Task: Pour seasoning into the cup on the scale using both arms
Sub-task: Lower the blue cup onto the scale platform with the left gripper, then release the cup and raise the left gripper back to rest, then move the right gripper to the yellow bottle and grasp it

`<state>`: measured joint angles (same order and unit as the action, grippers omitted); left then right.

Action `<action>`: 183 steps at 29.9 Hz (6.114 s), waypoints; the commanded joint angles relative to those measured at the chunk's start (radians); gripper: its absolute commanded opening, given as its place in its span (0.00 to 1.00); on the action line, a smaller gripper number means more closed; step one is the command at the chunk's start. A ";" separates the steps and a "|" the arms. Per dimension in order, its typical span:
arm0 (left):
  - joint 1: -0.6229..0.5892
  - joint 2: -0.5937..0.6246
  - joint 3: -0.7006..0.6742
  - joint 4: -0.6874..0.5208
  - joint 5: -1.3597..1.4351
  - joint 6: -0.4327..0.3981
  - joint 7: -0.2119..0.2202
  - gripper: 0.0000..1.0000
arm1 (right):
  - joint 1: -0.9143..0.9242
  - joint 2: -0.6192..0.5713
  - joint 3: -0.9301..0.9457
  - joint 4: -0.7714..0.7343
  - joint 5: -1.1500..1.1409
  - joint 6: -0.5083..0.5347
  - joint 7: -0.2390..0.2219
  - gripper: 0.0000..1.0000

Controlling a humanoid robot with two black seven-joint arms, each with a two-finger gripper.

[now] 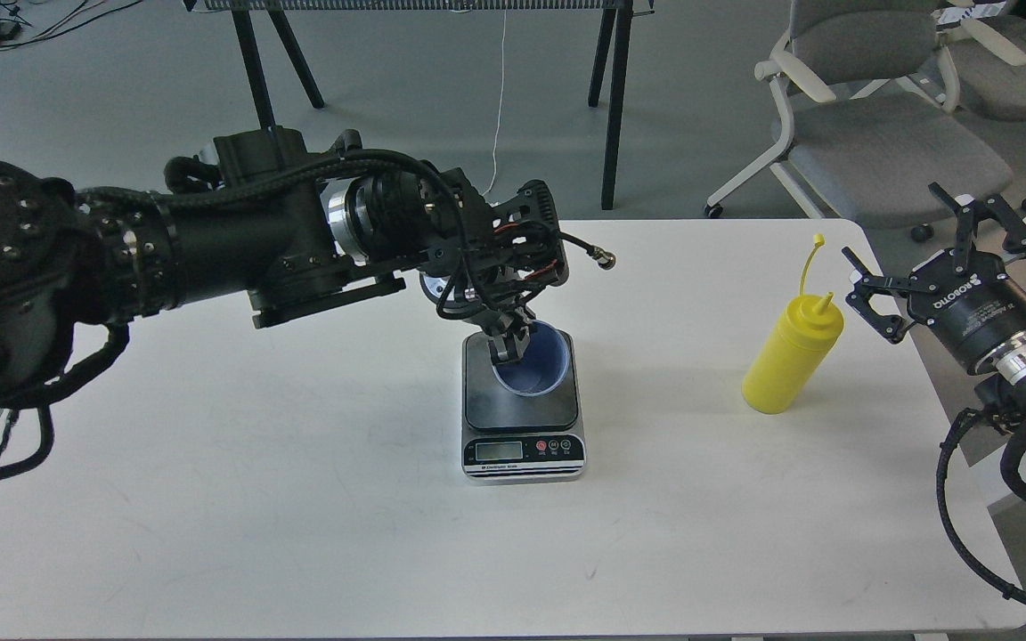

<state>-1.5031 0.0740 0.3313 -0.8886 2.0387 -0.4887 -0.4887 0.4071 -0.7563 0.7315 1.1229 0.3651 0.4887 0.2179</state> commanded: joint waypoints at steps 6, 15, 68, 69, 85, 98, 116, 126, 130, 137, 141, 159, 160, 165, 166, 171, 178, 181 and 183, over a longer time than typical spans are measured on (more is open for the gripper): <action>-0.002 0.000 0.000 0.004 -0.003 0.000 0.000 0.15 | -0.001 0.000 0.000 0.002 0.000 0.000 0.000 0.99; 0.001 0.000 -0.017 0.023 -0.003 0.000 0.000 0.17 | -0.001 0.000 0.000 0.002 0.002 0.000 0.000 0.99; 0.156 0.564 -0.495 0.252 -1.330 0.000 0.000 0.65 | 0.019 -0.020 0.120 0.040 0.018 0.000 -0.008 0.99; 0.185 0.569 -0.520 0.254 -1.344 0.000 0.000 0.66 | 0.019 -0.020 0.123 0.047 0.021 0.000 -0.003 0.99; 0.386 0.593 -0.586 0.255 -1.457 0.000 0.000 0.76 | 0.012 -0.239 0.256 0.150 0.397 0.000 0.069 0.99; 0.435 0.586 -0.580 0.255 -1.453 0.000 0.000 0.77 | -0.115 -0.288 0.249 0.084 0.613 0.000 0.054 0.99; 0.484 0.563 -0.578 0.255 -1.453 0.000 0.000 0.83 | -0.451 -0.084 0.244 0.198 0.672 0.000 -0.022 0.99; 0.483 0.541 -0.577 0.260 -1.453 0.000 0.000 0.91 | -0.456 0.038 0.246 0.176 0.523 0.000 -0.006 0.99; 0.484 0.541 -0.577 0.266 -1.453 0.000 0.000 0.92 | -0.456 0.106 0.247 0.147 0.459 0.000 -0.005 0.99; 0.484 0.543 -0.575 0.278 -1.453 0.000 0.000 0.93 | -0.450 0.198 0.243 0.084 0.387 0.000 -0.006 0.99; 0.484 0.543 -0.575 0.280 -1.451 0.000 0.000 0.93 | -0.442 0.224 0.238 0.055 0.351 0.000 -0.006 0.99; 0.492 0.541 -0.575 0.280 -1.451 0.000 0.000 0.93 | -0.386 0.362 0.233 -0.041 0.219 0.000 -0.017 0.99; 0.495 0.541 -0.575 0.280 -1.451 0.000 0.000 0.93 | -0.386 0.362 0.233 -0.044 0.219 0.000 -0.017 0.99; 0.504 0.538 -0.577 0.280 -1.453 0.000 0.000 0.93 | -0.349 0.385 0.207 -0.115 0.199 0.000 -0.019 0.99; 0.504 0.537 -0.577 0.280 -1.453 0.000 0.000 0.93 | -0.341 0.390 0.197 -0.127 0.199 0.000 -0.019 0.99; 0.506 0.529 -0.577 0.280 -1.453 0.000 0.000 0.93 | -0.310 0.410 0.171 -0.156 0.198 0.000 -0.019 0.99; 0.509 0.530 -0.577 0.280 -1.453 0.000 0.000 0.93 | -0.294 0.428 0.169 -0.156 0.195 0.000 -0.019 0.99; 0.514 0.529 -0.577 0.280 -1.453 0.000 0.000 0.93 | -0.290 0.433 0.169 -0.159 0.193 0.000 -0.019 0.99; 0.514 0.529 -0.577 0.280 -1.453 0.000 0.000 0.93 | -0.280 0.433 0.169 -0.164 0.193 0.000 -0.019 0.99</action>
<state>-0.9908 0.6042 -0.2450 -0.6090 0.5862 -0.4887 -0.4887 0.1159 -0.3249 0.9004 0.9642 0.5587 0.4887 0.1993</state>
